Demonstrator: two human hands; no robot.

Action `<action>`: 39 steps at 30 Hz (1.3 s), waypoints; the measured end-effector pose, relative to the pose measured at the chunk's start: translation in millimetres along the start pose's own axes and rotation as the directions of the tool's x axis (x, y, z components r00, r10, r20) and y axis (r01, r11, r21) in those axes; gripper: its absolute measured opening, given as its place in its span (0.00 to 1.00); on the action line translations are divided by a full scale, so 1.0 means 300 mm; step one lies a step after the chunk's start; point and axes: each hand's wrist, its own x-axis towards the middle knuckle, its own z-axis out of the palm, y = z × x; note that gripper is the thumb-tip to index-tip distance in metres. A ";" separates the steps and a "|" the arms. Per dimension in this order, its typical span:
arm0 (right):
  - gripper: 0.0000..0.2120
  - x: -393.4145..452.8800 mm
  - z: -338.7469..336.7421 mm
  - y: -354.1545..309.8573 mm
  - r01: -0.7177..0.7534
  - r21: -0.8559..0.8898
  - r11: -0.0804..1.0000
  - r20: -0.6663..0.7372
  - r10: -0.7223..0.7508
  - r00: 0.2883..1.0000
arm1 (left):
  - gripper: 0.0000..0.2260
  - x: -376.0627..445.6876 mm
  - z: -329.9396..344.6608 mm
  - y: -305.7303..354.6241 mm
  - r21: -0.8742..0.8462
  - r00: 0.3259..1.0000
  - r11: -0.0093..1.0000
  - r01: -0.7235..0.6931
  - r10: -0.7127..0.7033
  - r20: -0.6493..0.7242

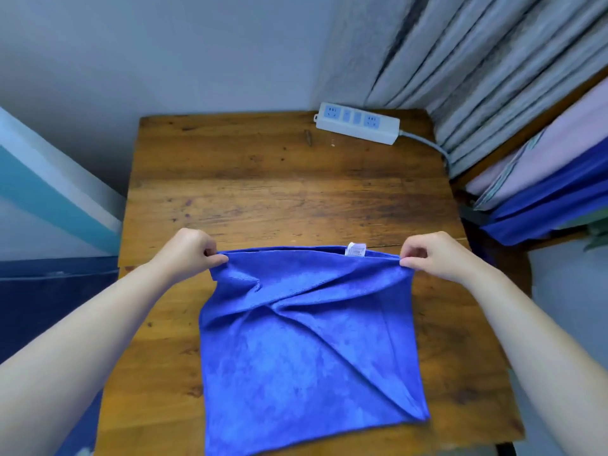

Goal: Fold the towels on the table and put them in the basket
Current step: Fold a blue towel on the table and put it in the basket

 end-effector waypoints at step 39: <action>0.06 -0.449 -0.132 -0.396 0.308 -0.328 0.893 -0.614 -0.449 0.649 | 0.17 -0.589 -0.537 -0.011 -0.018 0.726 1.000 0.011 -0.020 -0.687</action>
